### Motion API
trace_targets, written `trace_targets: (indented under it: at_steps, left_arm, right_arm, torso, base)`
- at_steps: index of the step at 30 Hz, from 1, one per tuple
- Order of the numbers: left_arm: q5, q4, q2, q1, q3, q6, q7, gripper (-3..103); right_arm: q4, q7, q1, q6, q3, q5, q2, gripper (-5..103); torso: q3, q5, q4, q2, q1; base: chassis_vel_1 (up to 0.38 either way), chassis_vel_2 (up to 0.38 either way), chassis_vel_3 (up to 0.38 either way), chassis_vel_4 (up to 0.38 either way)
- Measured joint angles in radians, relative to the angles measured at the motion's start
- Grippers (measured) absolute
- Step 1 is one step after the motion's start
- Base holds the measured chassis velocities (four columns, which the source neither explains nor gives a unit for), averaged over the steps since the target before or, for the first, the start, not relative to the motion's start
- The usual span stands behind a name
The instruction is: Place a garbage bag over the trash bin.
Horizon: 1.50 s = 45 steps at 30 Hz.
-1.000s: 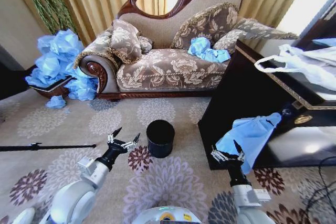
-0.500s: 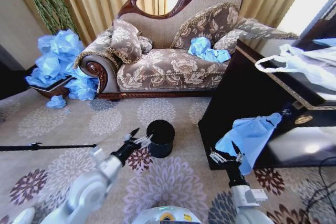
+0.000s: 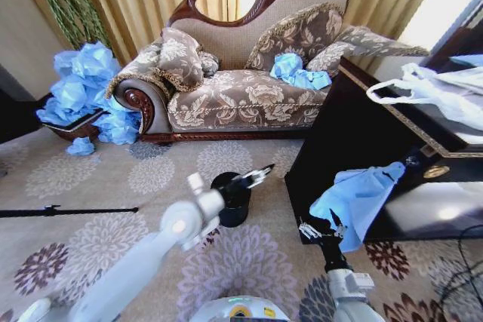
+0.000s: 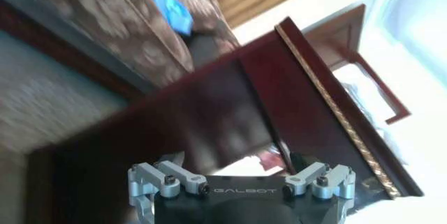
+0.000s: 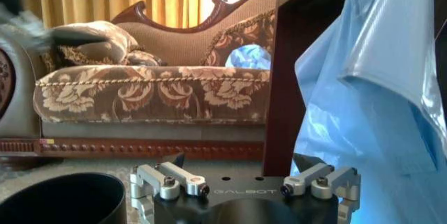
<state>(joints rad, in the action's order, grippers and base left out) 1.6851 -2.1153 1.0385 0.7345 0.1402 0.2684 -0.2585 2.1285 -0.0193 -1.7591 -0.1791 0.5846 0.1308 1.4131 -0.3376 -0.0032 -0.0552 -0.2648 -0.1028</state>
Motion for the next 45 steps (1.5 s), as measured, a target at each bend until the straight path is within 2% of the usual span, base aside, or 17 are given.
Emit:
trace_targets:
  at_steps: [2,4,6,7,9,10,12,17,24,31,37,39,42,43,45]
  left_arm:
    - [0.011,0.014,0.018,-0.018,0.018,0.003,0.0,100]
    - [0.055,0.077,0.102,-0.083,0.112,0.008,0.007,100]
    - [0.059,0.086,0.114,-0.09,0.124,0.008,0.008,100]
    - [0.068,0.124,0.164,-0.116,0.173,0.007,0.015,100]
    - [0.073,0.159,0.206,-0.137,0.212,0.005,0.026,100]
    - [0.073,0.159,0.206,-0.137,0.212,0.005,0.026,100]
    - [0.082,0.223,0.258,-0.166,0.246,0.005,0.049,100]
    - [0.098,0.292,0.307,-0.189,0.261,0.009,0.063,100]
    - [0.122,0.394,0.391,-0.212,0.272,0.042,0.12,100]
    - [0.121,0.446,0.449,-0.214,0.285,0.062,0.161,100]
    - [0.108,0.475,0.491,-0.206,0.288,0.065,0.17,101]
    - [0.105,0.476,0.494,-0.203,0.289,0.065,0.17,97]
    - [0.093,0.477,0.493,-0.198,0.293,0.064,0.175,86]
    - [0.093,0.477,0.493,-0.198,0.293,0.064,0.175,86]
    - [0.088,0.474,0.488,-0.193,0.293,0.062,0.179,76]
  right_arm:
    - [-0.003,0.0,0.002,0.0,0.0,0.0,0.0,100]
    - [-0.013,0.0,0.016,-0.001,-0.001,0.0,-0.001,100]
    - [-0.014,0.0,0.018,-0.001,-0.001,0.0,-0.002,100]
    - [-0.019,-0.001,0.024,0.0,0.0,0.0,-0.004,100]
    - [-0.023,-0.001,0.028,0.0,0.002,0.003,-0.008,100]
    - [-0.023,-0.001,0.028,0.0,0.002,0.003,-0.008,100]
    - [-0.029,-0.004,0.035,0.001,0.007,0.008,-0.012,100]
    - [-0.036,-0.008,0.047,0.001,0.009,0.014,-0.012,100]
    - [-0.051,-0.011,0.069,0.003,0.009,0.024,-0.015,100]
    - [-0.053,-0.013,0.074,0.005,0.009,0.03,-0.022,100]
    - [-0.052,-0.015,0.067,0.005,0.01,0.031,-0.023,100]
    - [-0.051,-0.015,0.065,0.005,0.011,0.031,-0.023,100]
    - [-0.054,-0.014,0.065,0.004,0.011,0.031,-0.025,100]
    - [-0.054,-0.014,0.065,0.004,0.011,0.031,-0.025,100]
    - [-0.058,-0.013,0.068,0.004,0.009,0.03,-0.024,100]
  torso:
    - [0.0,-0.0001,0.0001,0.0,0.0]
    - [0.0,0.0,0.0001,0.0,0.0]
    - [0.0,-0.0001,0.0,0.0,0.0]
    - [0.0,0.0,0.0,0.0,0.0]
    - [0.0,-0.0001,0.0,0.0,0.0]
    - [0.0,-0.0001,0.0,0.0,0.0]
    - [0.0,0.0,0.0,0.0,0.0]
    - [0.0,0.0,-0.0001,0.0,0.0]
    - [0.0,-0.0001,-0.0001,0.0,0.0]
    - [0.0,-0.0001,0.0,0.0,0.0]
    - [0.0,-0.0001,-0.0002,0.0,0.0]
    - [0.0,-0.0001,-0.0001,0.0,0.0]
    - [0.0,-0.0001,-0.0001,0.0,0.0]
    - [0.0,-0.0001,-0.0001,0.0,0.0]
    - [0.0,-0.0001,-0.0001,0.0,0.0]
  base:
    - [0.0,0.0,0.0,0.0]
    - [0.0,0.0,0.0,0.0]
    - [0.0,0.0,0.0,0.0]
    - [0.0,0.0,0.0,0.0]
    - [0.0,0.0,0.0,0.0]
    - [0.0,0.0,0.0,0.0]
    - [0.0,0.0,0.0,0.0]
    - [0.0,0.0,0.0,0.0]
    - [0.0,0.0,0.0,0.0]
    - [0.0,0.0,0.0,0.0]
    - [0.0,0.0,0.0,0.0]
    - [0.0,0.0,0.0,0.0]
    - [0.0,0.0,0.0,0.0]
    - [0.0,0.0,0.0,0.0]
    - [0.0,0.0,0.0,0.0]
